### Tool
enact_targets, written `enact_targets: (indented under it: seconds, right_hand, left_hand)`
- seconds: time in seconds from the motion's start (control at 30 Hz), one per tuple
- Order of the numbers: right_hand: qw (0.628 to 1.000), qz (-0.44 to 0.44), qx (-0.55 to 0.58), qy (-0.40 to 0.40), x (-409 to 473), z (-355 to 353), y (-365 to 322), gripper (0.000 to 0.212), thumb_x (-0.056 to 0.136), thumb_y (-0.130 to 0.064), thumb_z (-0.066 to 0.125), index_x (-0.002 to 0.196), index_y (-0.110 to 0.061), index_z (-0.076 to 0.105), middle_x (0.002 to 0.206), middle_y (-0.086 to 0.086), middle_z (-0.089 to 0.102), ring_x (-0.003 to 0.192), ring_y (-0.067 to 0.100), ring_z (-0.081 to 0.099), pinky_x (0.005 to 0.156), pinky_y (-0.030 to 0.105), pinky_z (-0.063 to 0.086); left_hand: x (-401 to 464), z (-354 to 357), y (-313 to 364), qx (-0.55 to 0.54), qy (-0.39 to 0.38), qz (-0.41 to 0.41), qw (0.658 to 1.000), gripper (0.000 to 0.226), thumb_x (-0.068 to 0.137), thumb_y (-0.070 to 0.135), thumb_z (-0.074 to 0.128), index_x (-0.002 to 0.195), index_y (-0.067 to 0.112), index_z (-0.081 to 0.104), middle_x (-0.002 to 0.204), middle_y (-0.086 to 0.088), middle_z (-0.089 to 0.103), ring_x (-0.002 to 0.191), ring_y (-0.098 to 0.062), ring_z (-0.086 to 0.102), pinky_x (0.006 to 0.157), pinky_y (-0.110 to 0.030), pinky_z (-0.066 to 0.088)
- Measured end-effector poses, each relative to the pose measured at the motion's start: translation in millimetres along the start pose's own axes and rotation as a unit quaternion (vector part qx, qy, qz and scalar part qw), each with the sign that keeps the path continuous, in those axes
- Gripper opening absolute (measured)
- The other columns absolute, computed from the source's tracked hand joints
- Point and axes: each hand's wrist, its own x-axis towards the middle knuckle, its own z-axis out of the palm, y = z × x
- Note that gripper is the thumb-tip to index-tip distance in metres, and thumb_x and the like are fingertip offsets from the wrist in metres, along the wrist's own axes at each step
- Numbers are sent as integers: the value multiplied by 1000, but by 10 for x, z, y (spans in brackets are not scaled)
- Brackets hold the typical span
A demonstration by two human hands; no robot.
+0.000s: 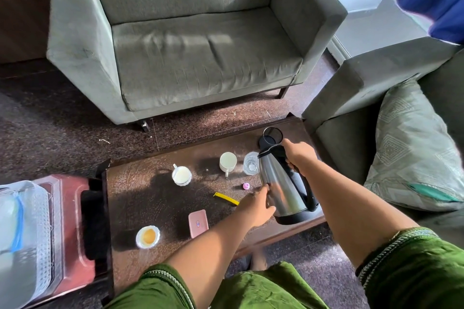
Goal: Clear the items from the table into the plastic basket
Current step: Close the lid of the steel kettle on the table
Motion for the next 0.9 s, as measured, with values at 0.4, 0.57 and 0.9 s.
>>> enact_targets:
  seconds: [0.4,0.57,0.9]
  right_hand:
    - [1000,3,1,-2,29,4,-2,46,79,-45,44,58,-7,59,47,8,56,43,23,51,49,25,46]
    - [1000,4,-3,0,28,0,-20,45,78,-45,44,57,-8,58,47,8,57,44,23,52,50,25,46]
    - [1000,-6,-12,-1,27,-2,-46,46,79,-45,44,54,-9,58,48,8,58,44,25,54,53,28,46]
  left_hand:
    - [-16,-3,7,-6,0,-7,1000,65,95,36,52,150,22,21,127,-15,60,106,-33,62,76,-38,49]
    - [-22,-13,17,-6,-1,-4,1000,65,95,36,51,151,22,19,128,-15,59,108,-33,61,83,-41,51]
    - [46,27,-30,-15,1,-8,1000,61,93,37,54,146,22,28,126,-18,60,111,-36,59,86,-41,51]
